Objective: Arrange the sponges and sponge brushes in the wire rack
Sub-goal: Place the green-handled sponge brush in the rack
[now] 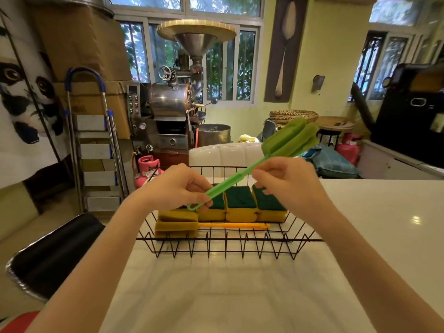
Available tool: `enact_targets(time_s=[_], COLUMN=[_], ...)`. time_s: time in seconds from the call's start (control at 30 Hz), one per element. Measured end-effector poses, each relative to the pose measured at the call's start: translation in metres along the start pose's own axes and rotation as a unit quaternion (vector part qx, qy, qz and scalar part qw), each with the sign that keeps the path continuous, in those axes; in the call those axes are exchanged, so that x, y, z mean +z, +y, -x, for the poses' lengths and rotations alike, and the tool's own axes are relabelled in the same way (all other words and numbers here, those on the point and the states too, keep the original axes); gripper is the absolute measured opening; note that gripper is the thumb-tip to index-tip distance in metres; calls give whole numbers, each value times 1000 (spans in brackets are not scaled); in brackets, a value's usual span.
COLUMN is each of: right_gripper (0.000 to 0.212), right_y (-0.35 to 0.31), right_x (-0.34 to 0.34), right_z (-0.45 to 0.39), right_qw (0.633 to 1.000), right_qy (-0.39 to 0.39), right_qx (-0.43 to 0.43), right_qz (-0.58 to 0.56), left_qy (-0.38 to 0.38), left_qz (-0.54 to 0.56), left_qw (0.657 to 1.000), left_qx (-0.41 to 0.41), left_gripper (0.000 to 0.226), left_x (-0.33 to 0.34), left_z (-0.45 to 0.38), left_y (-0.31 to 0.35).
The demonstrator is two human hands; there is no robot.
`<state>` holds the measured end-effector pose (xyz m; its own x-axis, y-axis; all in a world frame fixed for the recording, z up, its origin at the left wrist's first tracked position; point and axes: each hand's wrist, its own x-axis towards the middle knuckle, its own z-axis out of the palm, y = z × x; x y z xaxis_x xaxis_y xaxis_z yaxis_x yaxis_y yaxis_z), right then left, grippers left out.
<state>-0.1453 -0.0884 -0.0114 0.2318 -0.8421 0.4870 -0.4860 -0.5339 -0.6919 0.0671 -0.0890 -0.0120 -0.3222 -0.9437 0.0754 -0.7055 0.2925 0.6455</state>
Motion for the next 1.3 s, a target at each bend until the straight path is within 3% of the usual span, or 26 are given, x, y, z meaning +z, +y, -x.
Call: enact_targets(time_s=[0.13,0.23,0.3,0.43,0.73,0.87,1.13,1.3], right_gripper=[27,59,72,55,29,24,21,18], right_y=[-3,17,31,45,59,62,68,68], right_x=[-32,-36,-31,-19,-3,-1,-1,-2], right_z=[0,-7,-10,-11,-11,-12,-13,-13], right_qw=[989,954,934,931,904,899,900,905], right_qy=[-37,-98,-152,-257,-348,-354,-367,-369], right_qx=[-119,-117,-75,42,85,76,80,89], right_qz=[77,259,315,257,233,246,223,192], left_qy=[-23,-51,-80,-124,-177,-213,-237,-227], left_qz=[-80,-107,-110,-131,-133,-151,-173,-171], left_qw=[996,993,990,982,975,965,947,946], left_qx=[-15,-22,-29,-47,-30,-24,-130,-153], left_gripper=[19,20,22,23,29,16,50,57], left_x=[-3,-1,0,1,10,20,34,39], left_z=[-6,-10,-12,-15,-16,-15,-15,-15], left_y=[-15,-23,-28,-35,-36,-28,-21,-19])
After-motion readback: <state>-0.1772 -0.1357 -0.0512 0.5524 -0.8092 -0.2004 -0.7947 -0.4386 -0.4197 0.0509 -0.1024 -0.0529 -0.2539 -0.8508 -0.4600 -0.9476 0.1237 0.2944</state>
